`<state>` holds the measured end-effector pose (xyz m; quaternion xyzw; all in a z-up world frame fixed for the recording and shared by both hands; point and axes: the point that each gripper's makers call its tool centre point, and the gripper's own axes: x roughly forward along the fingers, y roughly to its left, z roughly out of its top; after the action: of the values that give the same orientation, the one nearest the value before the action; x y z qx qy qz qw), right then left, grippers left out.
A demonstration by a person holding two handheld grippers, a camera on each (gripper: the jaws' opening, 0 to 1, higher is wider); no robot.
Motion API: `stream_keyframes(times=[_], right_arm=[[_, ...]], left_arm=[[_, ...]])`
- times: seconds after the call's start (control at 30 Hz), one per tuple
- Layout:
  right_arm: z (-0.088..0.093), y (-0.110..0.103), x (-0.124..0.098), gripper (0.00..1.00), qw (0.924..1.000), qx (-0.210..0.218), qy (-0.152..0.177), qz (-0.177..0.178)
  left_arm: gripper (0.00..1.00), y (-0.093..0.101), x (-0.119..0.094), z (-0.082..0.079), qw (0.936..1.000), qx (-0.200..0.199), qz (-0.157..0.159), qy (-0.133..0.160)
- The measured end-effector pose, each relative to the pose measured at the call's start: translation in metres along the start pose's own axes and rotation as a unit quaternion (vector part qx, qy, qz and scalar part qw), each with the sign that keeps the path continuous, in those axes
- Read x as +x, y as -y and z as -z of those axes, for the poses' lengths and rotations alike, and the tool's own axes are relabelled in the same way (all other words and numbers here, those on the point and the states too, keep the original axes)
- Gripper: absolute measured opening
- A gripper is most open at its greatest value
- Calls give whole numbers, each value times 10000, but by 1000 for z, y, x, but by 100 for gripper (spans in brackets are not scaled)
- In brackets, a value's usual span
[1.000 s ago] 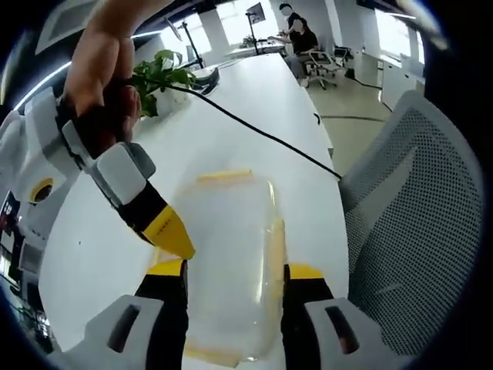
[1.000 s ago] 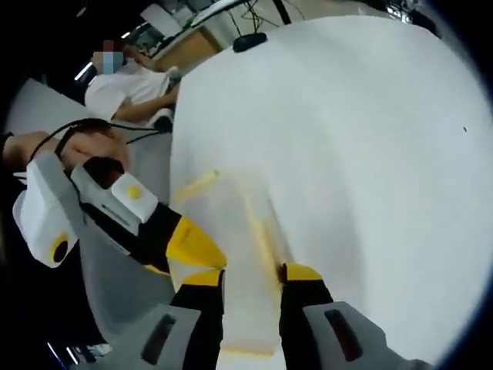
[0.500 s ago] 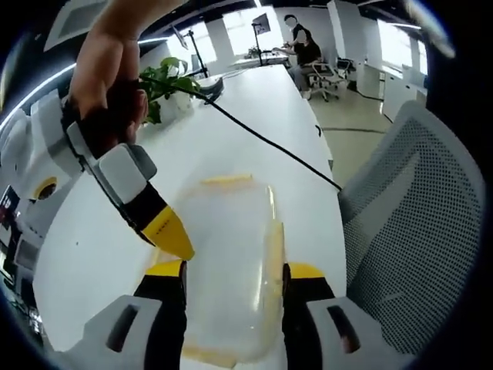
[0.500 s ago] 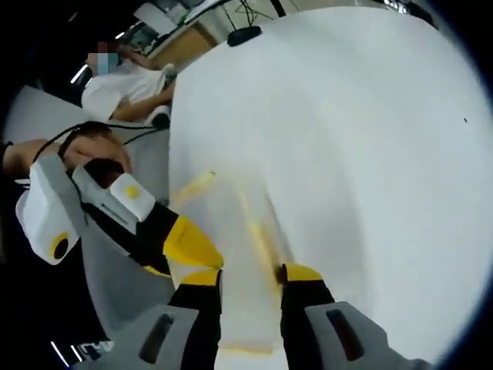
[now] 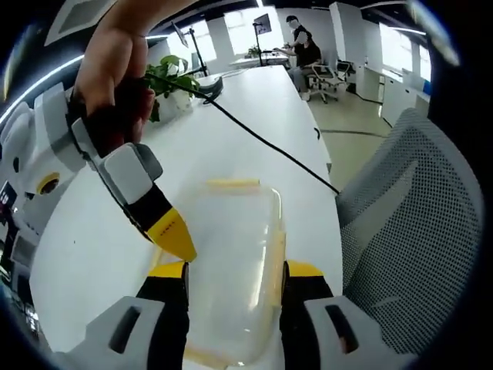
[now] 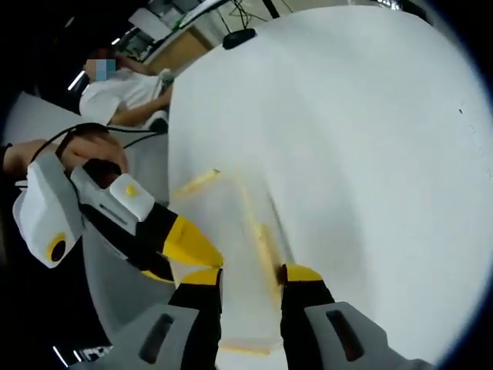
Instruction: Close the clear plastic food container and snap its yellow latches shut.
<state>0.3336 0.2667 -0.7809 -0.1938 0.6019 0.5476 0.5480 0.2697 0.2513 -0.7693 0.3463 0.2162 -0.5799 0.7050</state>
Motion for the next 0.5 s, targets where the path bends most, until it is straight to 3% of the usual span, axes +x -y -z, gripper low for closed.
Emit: stream_keyframes(times=[0.17, 0.5], right_arm=[[1, 2, 0, 28, 9999, -101, 47, -25], [2, 3, -2, 29, 9996, -172, 183, 109]], left_arm=[[46, -2, 2, 2, 10000, -33, 54, 1], [48, -3, 0, 4, 9993, 296, 80, -213]])
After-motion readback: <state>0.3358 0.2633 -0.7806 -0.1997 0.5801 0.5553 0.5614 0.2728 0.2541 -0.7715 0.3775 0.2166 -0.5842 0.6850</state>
